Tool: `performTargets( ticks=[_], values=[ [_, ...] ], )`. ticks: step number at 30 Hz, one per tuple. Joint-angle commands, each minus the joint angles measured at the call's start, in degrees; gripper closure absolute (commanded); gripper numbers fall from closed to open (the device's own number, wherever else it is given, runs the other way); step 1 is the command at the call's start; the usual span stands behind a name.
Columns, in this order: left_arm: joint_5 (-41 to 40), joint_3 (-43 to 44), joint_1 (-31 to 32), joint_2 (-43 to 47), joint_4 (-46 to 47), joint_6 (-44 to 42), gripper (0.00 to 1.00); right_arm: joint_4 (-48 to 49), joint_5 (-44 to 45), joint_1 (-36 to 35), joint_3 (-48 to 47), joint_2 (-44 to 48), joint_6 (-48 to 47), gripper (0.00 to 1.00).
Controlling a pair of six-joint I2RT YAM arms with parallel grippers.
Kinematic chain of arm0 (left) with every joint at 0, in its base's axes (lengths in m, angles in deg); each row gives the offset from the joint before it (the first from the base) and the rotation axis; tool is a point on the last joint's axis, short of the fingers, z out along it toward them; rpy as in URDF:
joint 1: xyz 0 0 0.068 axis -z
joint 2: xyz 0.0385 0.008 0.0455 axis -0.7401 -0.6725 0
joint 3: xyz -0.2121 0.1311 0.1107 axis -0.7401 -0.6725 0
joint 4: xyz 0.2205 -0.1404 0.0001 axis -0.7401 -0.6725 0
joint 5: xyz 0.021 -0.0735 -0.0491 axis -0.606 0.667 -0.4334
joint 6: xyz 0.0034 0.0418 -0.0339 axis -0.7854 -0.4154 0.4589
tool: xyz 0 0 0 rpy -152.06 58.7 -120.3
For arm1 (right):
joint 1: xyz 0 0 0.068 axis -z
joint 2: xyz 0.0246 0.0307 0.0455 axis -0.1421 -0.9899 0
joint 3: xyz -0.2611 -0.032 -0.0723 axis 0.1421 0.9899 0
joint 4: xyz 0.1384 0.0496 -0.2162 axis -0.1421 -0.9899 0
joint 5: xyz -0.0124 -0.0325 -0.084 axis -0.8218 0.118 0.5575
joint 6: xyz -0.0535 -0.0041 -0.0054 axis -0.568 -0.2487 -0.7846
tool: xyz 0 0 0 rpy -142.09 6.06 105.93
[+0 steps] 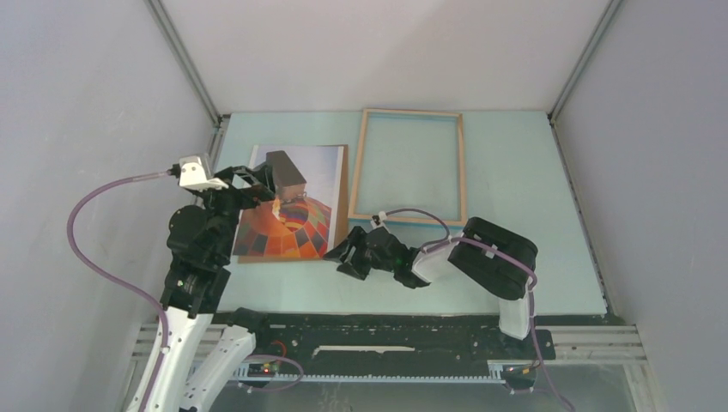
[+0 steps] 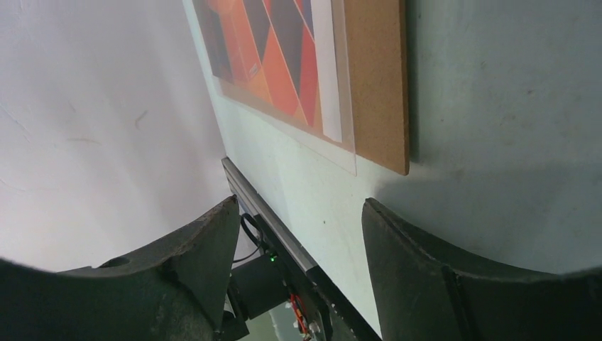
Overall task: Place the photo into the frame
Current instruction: Move the photo frame item to the center of the board.
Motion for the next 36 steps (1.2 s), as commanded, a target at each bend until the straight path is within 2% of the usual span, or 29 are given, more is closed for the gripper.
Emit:
performTargets(
  ticks=[1, 10, 18, 25, 27, 36],
  values=[
    [1.2, 2.4, 0.6, -0.4, 0.2, -1.8, 0.0, 1.0, 1.1, 1.6, -1.2, -1.0, -0.3, 0.29],
    [1.3, 2.3, 0.7, -0.5, 0.2, -2.0, 0.0, 1.6, 0.4, 1.9, -3.9, -2.5, -0.5, 0.35],
    [1.3, 2.3, 0.8, -0.4, 0.0, -2.0, 0.0, 0.9, 1.4, 2.0, -4.9, -0.2, -2.1, 0.42],
    [1.5, 2.3, 0.9, -0.5, 0.1, -2.0, 0.0, 1.3, 2.8, 3.1, -5.6, -0.6, -2.9, 0.45],
    [1.5, 2.3, 0.9, -0.5, 0.1, -2.0, 0.0, 2.1, 2.1, 3.7, -6.3, -1.7, -3.0, 0.5],
    [1.6, 2.2, 1.0, -0.6, 0.1, -2.0, 0.0, 2.9, 0.3, 6.1, -10.1, -6.8, -1.7, 0.61]
  ],
)
